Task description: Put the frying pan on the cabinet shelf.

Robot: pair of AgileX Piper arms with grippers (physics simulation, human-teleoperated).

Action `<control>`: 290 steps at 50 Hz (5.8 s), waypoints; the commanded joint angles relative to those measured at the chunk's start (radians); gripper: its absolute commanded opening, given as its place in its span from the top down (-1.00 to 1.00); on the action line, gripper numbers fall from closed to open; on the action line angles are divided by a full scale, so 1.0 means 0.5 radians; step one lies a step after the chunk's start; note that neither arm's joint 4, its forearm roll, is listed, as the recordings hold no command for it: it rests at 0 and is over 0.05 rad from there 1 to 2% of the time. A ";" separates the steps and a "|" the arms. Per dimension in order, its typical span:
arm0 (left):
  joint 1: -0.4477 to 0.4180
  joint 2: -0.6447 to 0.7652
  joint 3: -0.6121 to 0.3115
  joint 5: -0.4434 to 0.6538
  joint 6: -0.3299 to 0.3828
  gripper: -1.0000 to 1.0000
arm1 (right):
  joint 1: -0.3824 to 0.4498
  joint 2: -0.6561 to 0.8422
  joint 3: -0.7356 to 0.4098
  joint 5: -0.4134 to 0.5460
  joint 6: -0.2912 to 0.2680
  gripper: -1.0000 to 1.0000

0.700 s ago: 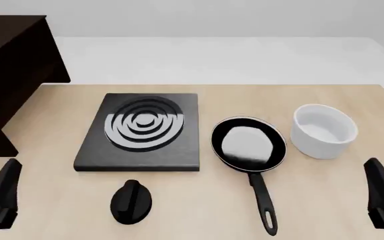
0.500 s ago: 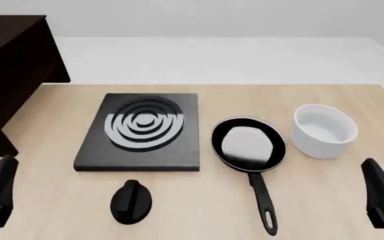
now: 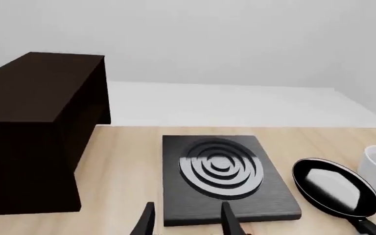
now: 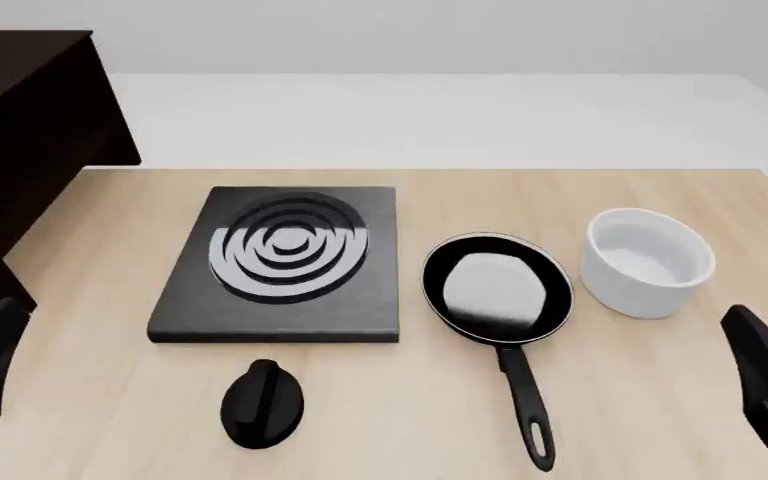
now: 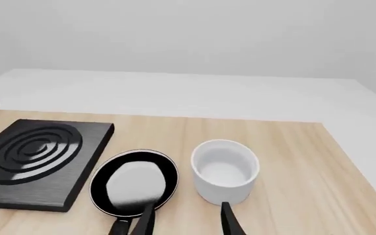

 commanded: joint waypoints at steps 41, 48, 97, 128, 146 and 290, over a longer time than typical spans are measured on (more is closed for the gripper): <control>-0.123 0.275 -0.398 0.446 -0.066 -1.00 | 0.518 0.850 -0.922 0.821 0.093 -1.00; -0.129 0.314 -0.428 0.476 -0.039 -1.00 | 0.586 1.063 -1.002 0.816 0.164 -1.00; -0.283 0.360 -0.478 0.509 -0.028 -1.00 | 0.757 2.048 -1.039 0.679 0.181 -1.00; -0.296 0.367 -0.431 0.474 -0.053 -1.00 | 0.844 2.337 -1.069 0.617 0.211 -1.00; -0.346 0.353 -0.465 0.507 -0.152 -1.00 | 0.869 2.433 -0.954 0.488 0.222 -1.00; -0.372 0.391 -0.455 0.477 -0.081 -1.00 | 0.529 2.518 -0.595 -0.012 0.081 1.00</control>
